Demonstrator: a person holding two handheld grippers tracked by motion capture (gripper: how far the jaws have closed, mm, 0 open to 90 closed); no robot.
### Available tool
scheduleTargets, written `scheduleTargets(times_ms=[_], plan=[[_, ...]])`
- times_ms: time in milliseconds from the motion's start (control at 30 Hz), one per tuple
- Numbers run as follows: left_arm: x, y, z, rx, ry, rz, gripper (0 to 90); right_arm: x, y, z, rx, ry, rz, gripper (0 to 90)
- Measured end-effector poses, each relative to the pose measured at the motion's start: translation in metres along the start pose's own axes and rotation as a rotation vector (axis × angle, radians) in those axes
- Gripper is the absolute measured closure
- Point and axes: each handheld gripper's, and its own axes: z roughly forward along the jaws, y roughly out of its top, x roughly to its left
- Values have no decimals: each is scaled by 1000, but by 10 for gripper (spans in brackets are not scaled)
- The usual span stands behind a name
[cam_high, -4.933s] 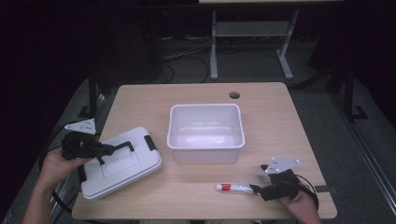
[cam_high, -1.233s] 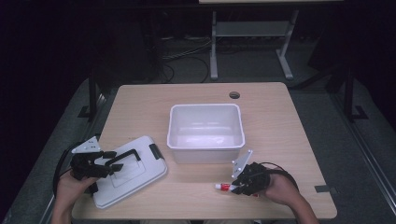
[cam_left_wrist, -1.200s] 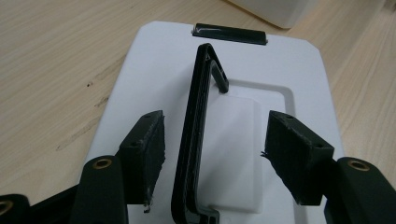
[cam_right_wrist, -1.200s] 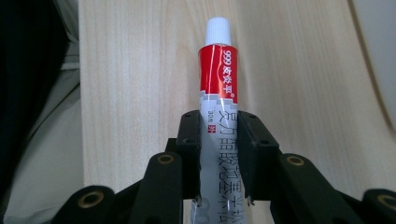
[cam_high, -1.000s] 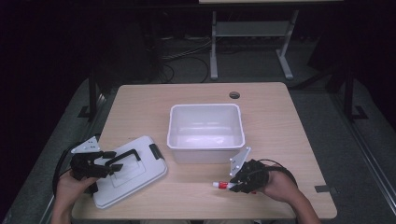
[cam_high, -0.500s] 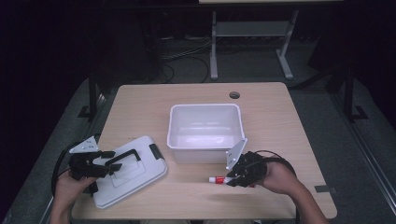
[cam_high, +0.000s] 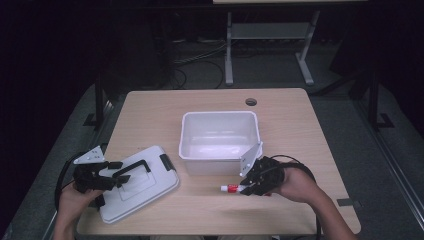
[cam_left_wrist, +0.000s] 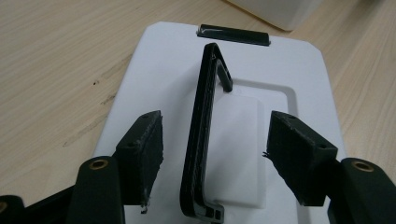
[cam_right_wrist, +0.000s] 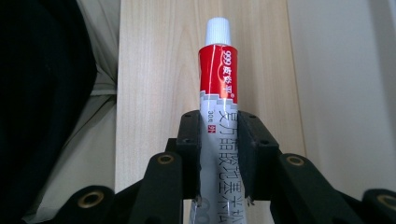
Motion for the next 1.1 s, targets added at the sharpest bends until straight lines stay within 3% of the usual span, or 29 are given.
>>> scheduleTargets(times_ms=[433, 1100], plan=[[1, 0, -2, -3, 5, -3, 345, -6, 18, -16, -15, -3, -32, 716], [0, 0, -2, 2, 8, 4, 322, -15, 35, -32, -38, 0, -39, 716]])
